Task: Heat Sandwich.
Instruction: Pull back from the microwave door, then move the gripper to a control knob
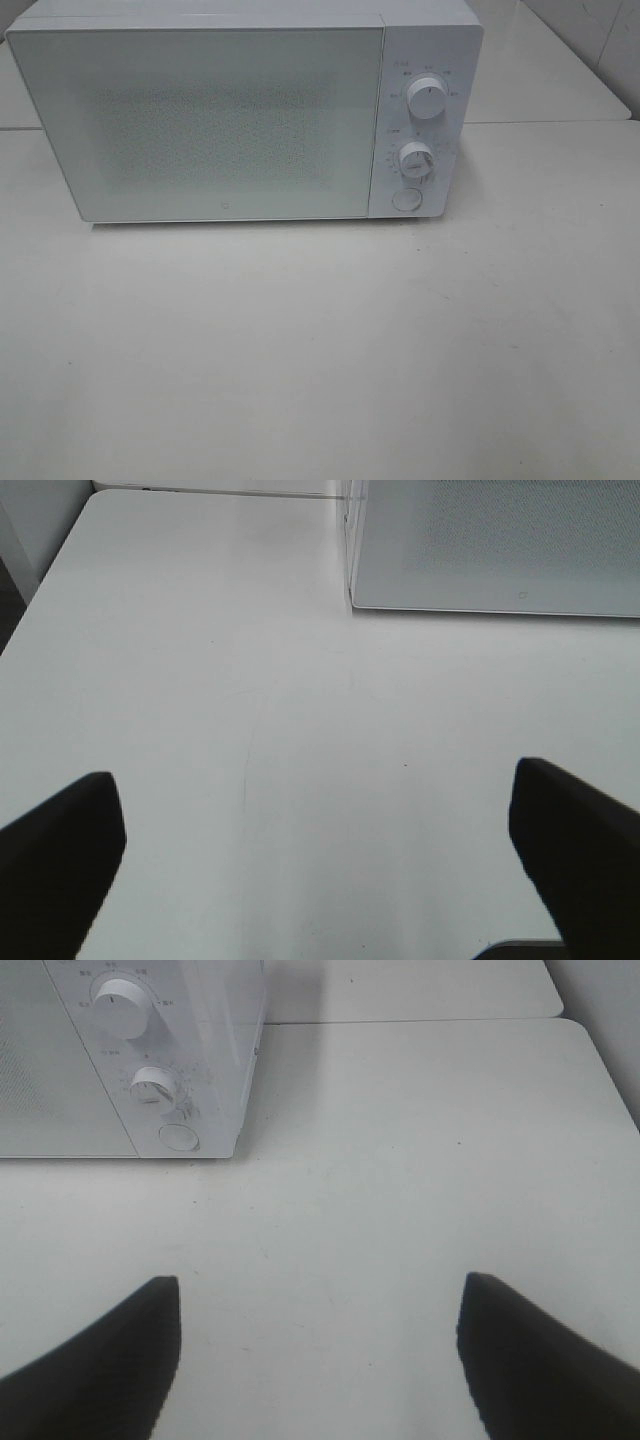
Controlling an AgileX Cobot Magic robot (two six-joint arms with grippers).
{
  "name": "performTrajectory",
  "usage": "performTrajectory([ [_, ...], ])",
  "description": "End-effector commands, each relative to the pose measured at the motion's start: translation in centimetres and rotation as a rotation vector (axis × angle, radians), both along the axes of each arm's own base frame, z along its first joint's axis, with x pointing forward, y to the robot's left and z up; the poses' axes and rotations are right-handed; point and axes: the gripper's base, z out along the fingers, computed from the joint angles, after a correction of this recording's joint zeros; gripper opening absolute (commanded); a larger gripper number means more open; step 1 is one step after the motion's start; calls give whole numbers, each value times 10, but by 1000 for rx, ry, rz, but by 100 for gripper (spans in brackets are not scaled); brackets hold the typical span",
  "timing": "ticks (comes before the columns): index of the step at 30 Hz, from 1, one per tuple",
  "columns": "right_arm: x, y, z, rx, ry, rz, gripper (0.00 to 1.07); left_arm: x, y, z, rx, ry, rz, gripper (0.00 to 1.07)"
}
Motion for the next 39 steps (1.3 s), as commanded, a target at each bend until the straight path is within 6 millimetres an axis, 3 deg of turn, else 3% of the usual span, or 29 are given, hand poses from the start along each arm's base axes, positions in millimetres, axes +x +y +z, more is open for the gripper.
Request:
performTrajectory([
  [1, 16, 1, 2, -8, -14, 0, 74, -3, -1, 0, -7, -35, 1, 100],
  [25, 100, 7, -24, -7, -5, 10, 74, -3, -1, 0, -7, -35, 1, 100],
  [32, 114, 8, -31, -6, -16, 12, 74, -3, -1, 0, -7, -35, 1, 100],
  [39, 124, 10, -46, -7, -160, 28, 74, -3, -1, 0, -7, -35, 1, 100],
])
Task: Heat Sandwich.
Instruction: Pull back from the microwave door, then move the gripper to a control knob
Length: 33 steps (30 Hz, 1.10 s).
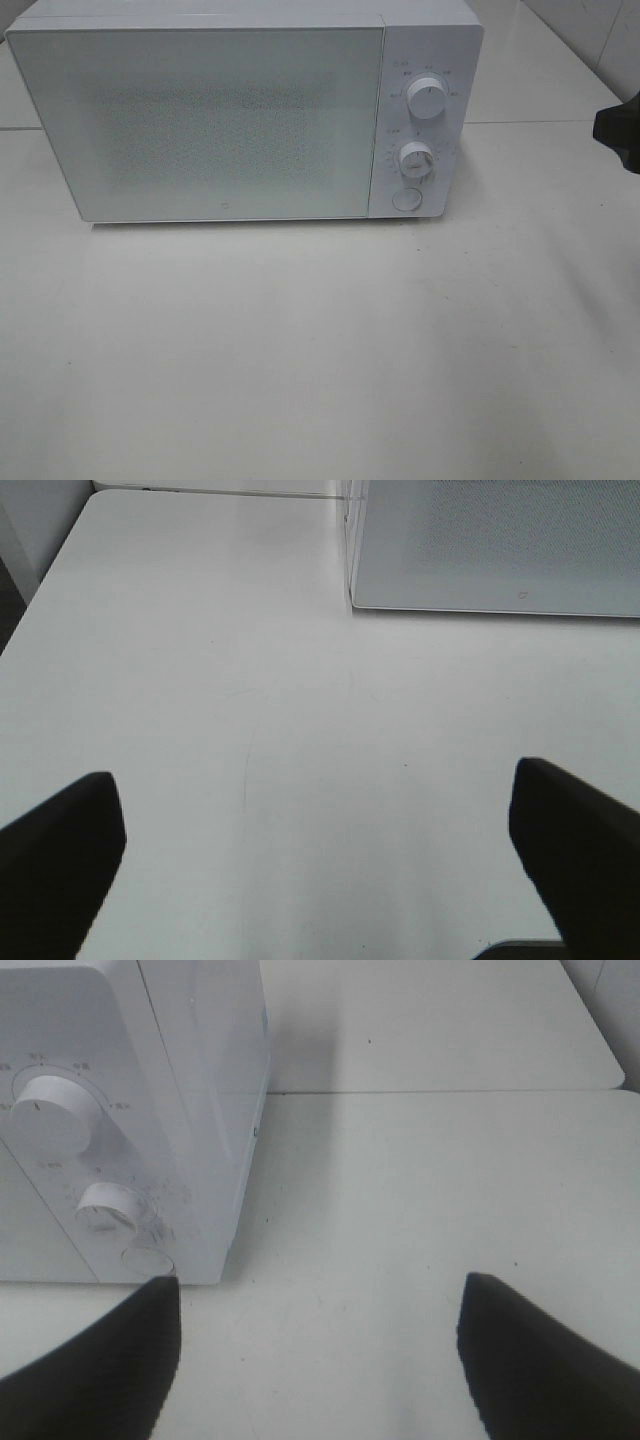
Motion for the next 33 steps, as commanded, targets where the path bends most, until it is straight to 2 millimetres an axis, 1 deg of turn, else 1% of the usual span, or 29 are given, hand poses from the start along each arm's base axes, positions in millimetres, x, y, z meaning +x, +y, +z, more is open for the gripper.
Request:
performTrajectory([
  [1, 1, 0, -8, -15, -94, 13, 74, -3, -1, 0, -7, -35, 1, 100],
  [2, 1, 0, -8, -15, -94, 13, 74, -3, -1, 0, -7, -35, 1, 100],
  [4, 2, 0, -15, -31, -161, 23, 74, -3, -1, 0, -7, -35, 1, 100],
  [6, 2, 0, -18, -35, -172, 24, 74, -3, -1, 0, -7, -35, 1, 100],
  [7, 3, -1, -25, -31, -185, 13, 74, -3, -1, 0, -7, -35, 1, 100],
  [9, 4, -2, -32, -33, -190, -5, 74, -3, -1, 0, -7, -35, 1, 100],
  [10, 4, -2, -32, -33, -190, -5, 74, -3, -1, 0, -7, -35, 1, 100],
  [11, 5, -3, -38, -37, -196, -21, 74, -3, -1, 0, -7, -35, 1, 100],
  [15, 6, 5, -45, -58, -213, -10, 74, -3, -1, 0, -7, -35, 1, 100],
  [18, 8, 25, -54, -94, -231, 28, 74, -3, -1, 0, -7, -35, 1, 100],
  [20, 8, 27, -55, -94, -233, 21, 74, -3, -1, 0, -7, -35, 1, 100],
  [22, 9, 34, -58, -89, -237, 8, 74, -3, -1, 0, -7, -35, 1, 100],
  [23, 8, 40, -61, -75, -241, -10, 74, -3, -1, 0, -7, -35, 1, 100],
  [25, 8, 42, -62, -74, -242, -20, 74, -3, -1, 0, -7, -35, 1, 100],
  [28, 7, 53, -70, -56, -248, -73, 74, -3, -1, 0, -7, -35, 1, 100],
  [30, 6, 56, -72, -55, -248, -82, 74, -3, -1, 0, -7, -35, 1, 100],
  [33, 2, 72, -80, -81, -269, -64, 74, -3, -1, 0, -7, -35, 1, 100],
])
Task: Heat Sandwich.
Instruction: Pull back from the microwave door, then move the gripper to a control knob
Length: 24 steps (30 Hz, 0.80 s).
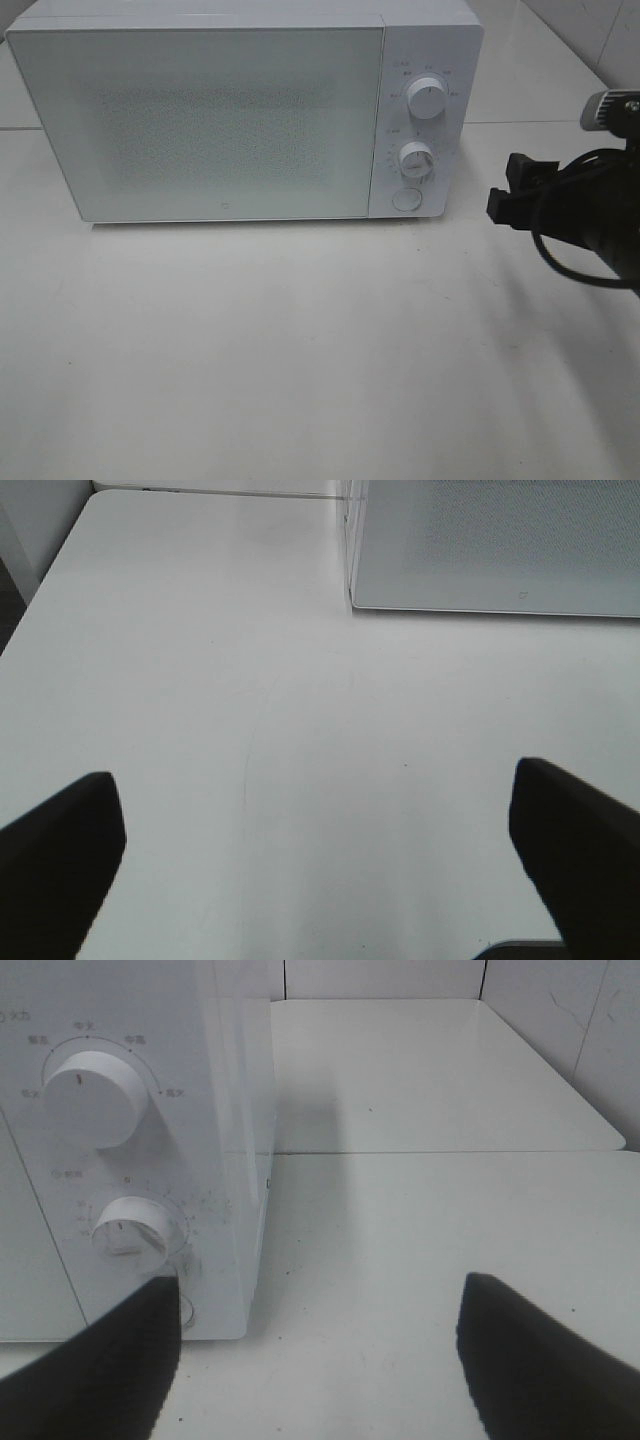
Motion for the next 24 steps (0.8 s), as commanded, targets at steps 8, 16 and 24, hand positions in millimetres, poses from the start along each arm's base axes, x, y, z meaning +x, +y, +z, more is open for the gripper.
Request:
performTrajectory([
  [8, -4, 40, -17, -57, -39, 7, 74, -3, -1, 0, -7, -35, 1, 100],
  [16, -1, 67, -25, -60, -39, 22, 74, -3, -1, 0, -7, -35, 1, 100],
  [24, 6, 80, -25, -50, -50, 31, 74, -3, -1, 0, -7, -35, 1, 100],
])
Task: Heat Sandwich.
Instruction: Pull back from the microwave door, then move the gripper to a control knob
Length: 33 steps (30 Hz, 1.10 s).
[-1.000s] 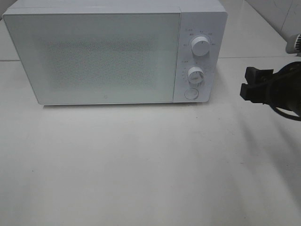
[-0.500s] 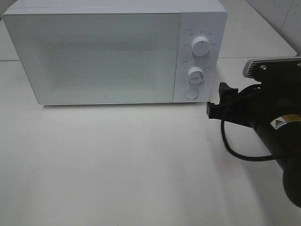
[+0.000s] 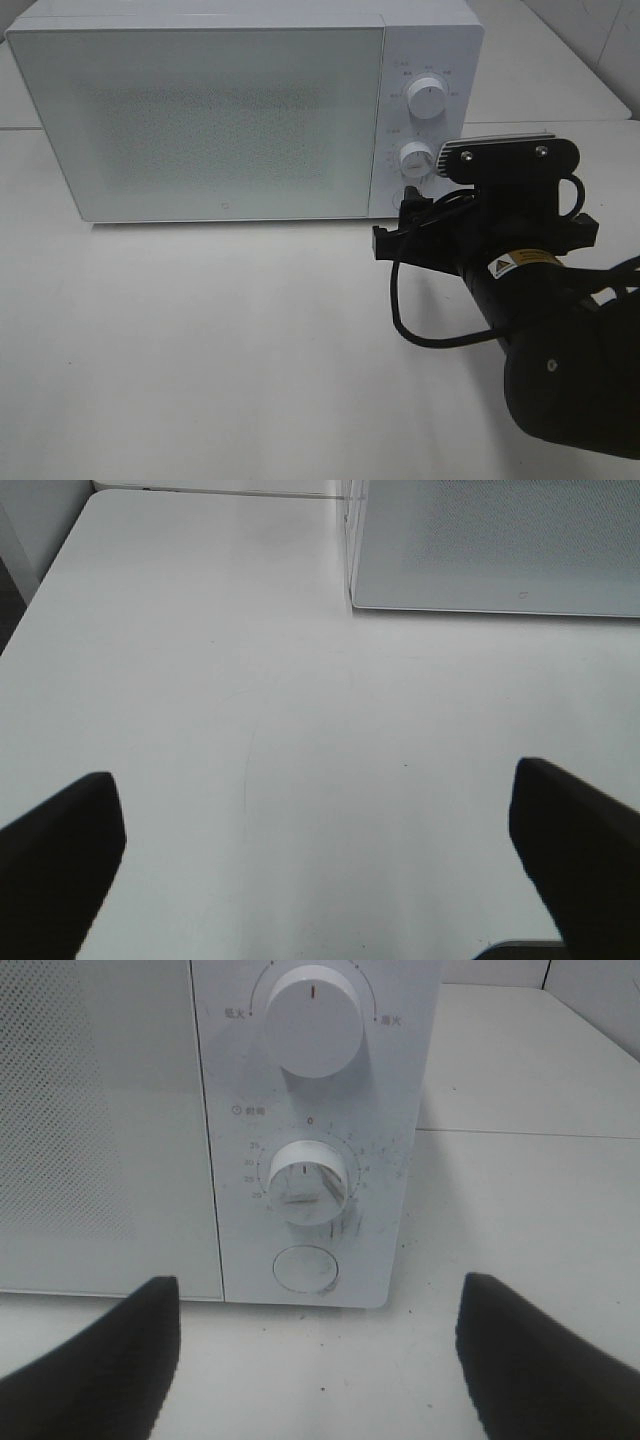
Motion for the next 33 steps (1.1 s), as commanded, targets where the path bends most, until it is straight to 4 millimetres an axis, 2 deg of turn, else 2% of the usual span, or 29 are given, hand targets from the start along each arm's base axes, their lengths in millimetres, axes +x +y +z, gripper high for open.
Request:
performTrajectory([
  [1, 2, 2, 6, -8, -58, -11, 74, -3, -1, 0, -7, -35, 1, 100],
  [15, 3, 1, 6, 22, -63, -24, 75, -3, -1, 0, -7, -35, 1, 100],
  [21, 16, -3, -6, 48, -30, -72, 80, -3, -1, 0, -7, -35, 1, 100],
  [28, 36, -4, 2, 90, -71, -65, 78, -3, -1, 0, -7, -34, 1, 100],
  [33, 44, -4, 0, 75, -79, -48, 77, -2, -1, 0, -7, -28, 1, 100],
])
